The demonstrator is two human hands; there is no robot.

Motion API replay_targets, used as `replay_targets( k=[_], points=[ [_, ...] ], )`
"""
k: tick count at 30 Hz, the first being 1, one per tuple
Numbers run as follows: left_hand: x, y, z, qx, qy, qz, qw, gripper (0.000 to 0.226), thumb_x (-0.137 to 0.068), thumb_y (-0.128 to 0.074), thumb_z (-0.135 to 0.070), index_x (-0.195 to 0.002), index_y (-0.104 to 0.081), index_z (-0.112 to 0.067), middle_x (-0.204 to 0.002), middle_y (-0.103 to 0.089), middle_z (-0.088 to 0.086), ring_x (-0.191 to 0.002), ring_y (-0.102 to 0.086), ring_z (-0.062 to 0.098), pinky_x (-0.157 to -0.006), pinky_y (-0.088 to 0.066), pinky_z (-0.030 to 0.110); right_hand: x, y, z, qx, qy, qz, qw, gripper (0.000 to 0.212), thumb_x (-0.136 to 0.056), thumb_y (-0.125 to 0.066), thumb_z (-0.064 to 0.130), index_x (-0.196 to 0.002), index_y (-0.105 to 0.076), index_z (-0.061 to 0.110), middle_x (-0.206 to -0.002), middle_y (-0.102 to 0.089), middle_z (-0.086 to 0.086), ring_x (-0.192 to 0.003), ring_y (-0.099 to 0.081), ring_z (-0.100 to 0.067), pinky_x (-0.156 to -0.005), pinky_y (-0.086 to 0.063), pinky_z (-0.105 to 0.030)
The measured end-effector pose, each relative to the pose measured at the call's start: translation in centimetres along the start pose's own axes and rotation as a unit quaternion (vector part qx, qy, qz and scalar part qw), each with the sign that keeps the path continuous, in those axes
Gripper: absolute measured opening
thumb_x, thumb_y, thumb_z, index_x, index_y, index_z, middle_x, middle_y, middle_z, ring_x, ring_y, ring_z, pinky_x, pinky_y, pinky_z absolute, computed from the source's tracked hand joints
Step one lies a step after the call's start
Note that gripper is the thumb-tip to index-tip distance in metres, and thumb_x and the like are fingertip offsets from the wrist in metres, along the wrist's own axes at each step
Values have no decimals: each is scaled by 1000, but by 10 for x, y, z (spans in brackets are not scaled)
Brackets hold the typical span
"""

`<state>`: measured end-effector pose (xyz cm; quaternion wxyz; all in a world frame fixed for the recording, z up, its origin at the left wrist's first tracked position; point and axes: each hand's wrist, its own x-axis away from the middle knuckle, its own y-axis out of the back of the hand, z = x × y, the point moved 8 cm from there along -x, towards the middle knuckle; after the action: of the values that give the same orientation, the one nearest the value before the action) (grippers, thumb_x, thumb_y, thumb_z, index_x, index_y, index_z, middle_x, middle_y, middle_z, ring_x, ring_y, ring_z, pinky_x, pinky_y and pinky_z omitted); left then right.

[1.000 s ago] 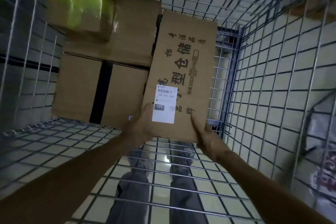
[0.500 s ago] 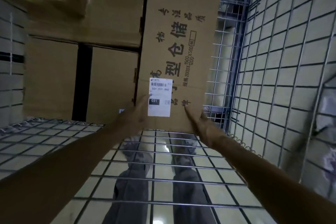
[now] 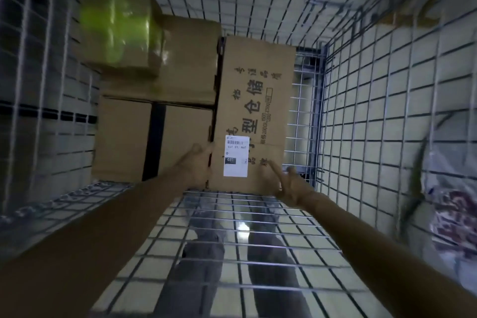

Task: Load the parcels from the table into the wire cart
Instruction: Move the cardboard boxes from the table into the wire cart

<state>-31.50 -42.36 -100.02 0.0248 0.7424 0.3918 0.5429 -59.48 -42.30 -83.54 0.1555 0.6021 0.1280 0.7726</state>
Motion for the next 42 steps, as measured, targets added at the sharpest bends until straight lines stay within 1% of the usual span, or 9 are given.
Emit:
replay_targets(
  k=[1, 3, 5, 6, 10, 17, 24, 31, 42],
  points=[
    [12, 14, -5, 28, -8, 6, 1000, 71, -73, -39, -67, -142, -24, -59, -149, -37, 14, -133, -42, 44, -104, -45, 54, 15, 14, 6, -11, -8, -5, 1000, 92, -94, -63, 29, -156, 5, 33, -153, -16, -29, -125, -50, -42, -106, -44, -44],
    [114, 96, -84, 28, 11, -23, 999, 68, -83, -48, -53, -146, -34, -30, -147, -40, 17, -132, -44, 41, -102, -48, 38, 47, 40, 21, -15, -15, -27, 999, 88, -96, -59, 33, -157, 4, 28, -156, -13, -28, -131, -46, -42, -109, -39, -41],
    [195, 149, -132, 78, 78, -26, 994, 48, -101, -50, -24, -147, -40, -12, -148, -43, 14, -135, -43, 33, -77, -45, 5, 87, 68, 43, -18, -19, -43, 999, 85, -97, -58, 32, -158, 2, 26, -159, -8, -26, -138, -37, -42, -113, -32, -40],
    [229, 170, -149, 118, 90, -35, 988, 47, -104, -46, -15, -149, -37, -7, -150, -40, 14, -137, -41, 30, -68, -42, -1, 107, 81, 53, -24, -18, -44, 999, 85, -97, -58, 31, -158, 1, 25, -160, -7, -25, -140, -35, -42, -114, -30, -41],
    [303, 228, -173, 16, 33, -54, 998, 69, -100, -49, -14, -158, -12, -19, -157, -26, 19, -138, -37, 33, -106, -39, 29, 181, 133, 106, -6, 10, -81, 997, 86, -97, -57, 34, -158, 2, 23, -161, -6, -24, -141, -32, -42, -118, -27, -46],
    [427, 310, -198, 3, 11, -148, 989, 75, -99, -53, -22, -157, -7, -32, -160, -17, 17, -138, -37, 33, -110, -37, 37, 284, 214, 197, 95, 100, -152, 979, 83, -97, -57, 33, -158, -3, 20, -154, -30, -23, -139, -35, -36, -109, -34, -40],
    [548, 369, -223, 64, 18, -282, 957, 74, -100, -54, -27, -158, -7, -27, -157, -18, 18, -140, -34, 37, -110, -35, 37, 361, 261, 284, 206, 197, -187, 940, 86, -96, -57, 38, -158, 2, 26, -162, -7, -19, -134, -43, -37, -105, -43, -41],
    [674, 410, -209, 38, 98, -374, 921, 78, -99, -55, -42, -157, -4, -34, -160, -18, 10, -143, -31, 34, -111, -36, 49, 453, 296, 385, 216, 314, -211, 900, 87, -96, -59, 35, -158, 2, 25, -160, -11, -17, -141, -31, -38, -109, -36, -42],
    [860, 457, -149, 47, 189, -517, 833, 80, -96, -57, -40, -158, -6, -29, -160, -16, 13, -142, -31, 36, -113, -34, 44, 574, 307, 553, 260, 426, -252, 829, 90, -96, -59, 40, -157, 5, 30, -162, -4, -19, -137, -38, -40, -106, -41, -44]
  ],
)
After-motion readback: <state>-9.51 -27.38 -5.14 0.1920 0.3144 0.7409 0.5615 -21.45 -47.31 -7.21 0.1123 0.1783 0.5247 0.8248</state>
